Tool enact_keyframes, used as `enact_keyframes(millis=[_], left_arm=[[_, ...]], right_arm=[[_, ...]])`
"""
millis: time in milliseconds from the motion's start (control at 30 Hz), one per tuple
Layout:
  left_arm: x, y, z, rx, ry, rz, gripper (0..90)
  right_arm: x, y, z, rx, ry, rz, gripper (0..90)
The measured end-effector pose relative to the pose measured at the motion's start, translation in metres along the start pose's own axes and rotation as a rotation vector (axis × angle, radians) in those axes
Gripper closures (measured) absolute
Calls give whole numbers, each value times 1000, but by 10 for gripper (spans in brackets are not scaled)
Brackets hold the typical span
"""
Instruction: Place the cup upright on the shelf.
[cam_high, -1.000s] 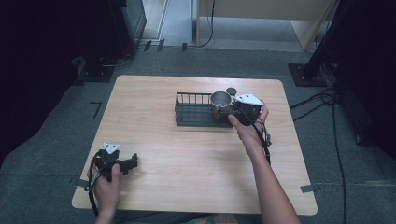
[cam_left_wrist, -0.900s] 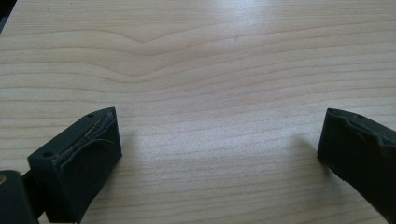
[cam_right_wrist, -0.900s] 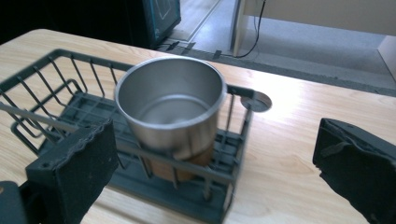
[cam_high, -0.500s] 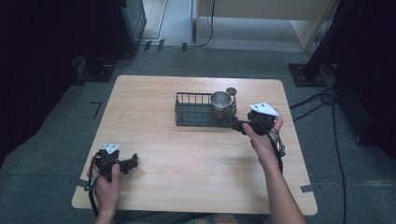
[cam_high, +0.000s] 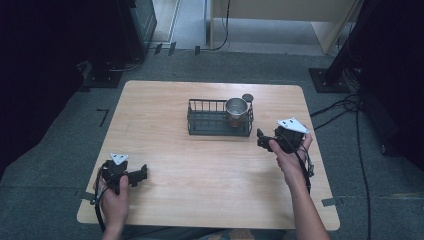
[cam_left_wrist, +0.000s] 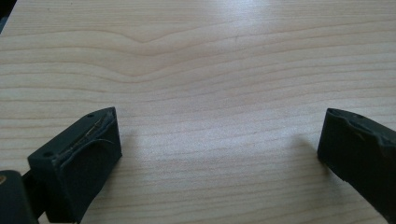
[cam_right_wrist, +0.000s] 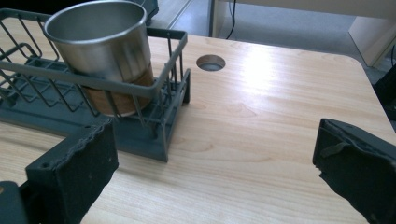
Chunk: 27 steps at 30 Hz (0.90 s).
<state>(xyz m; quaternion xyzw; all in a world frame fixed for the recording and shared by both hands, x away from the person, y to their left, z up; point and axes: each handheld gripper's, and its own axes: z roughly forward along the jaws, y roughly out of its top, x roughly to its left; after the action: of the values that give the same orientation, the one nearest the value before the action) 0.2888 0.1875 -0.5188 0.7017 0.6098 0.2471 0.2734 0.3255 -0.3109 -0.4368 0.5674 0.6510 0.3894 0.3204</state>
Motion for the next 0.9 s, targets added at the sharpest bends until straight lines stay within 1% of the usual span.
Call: enact_keyframes(millis=[367,433,733,900], left_arm=[[0,0,0,0,0,0,0],[0,0,0,0,0,0,0],[0,0,0,0,0,0,0],[0,0,0,0,0,0,0]], right_arm=[[-8,-17,-8,10,-17,7,0],[-10,-21,-9,9,-18,17,0],[-19,-36,-16,24,-36,26,0],[-24,-46,-18,36,-45,40,0]])
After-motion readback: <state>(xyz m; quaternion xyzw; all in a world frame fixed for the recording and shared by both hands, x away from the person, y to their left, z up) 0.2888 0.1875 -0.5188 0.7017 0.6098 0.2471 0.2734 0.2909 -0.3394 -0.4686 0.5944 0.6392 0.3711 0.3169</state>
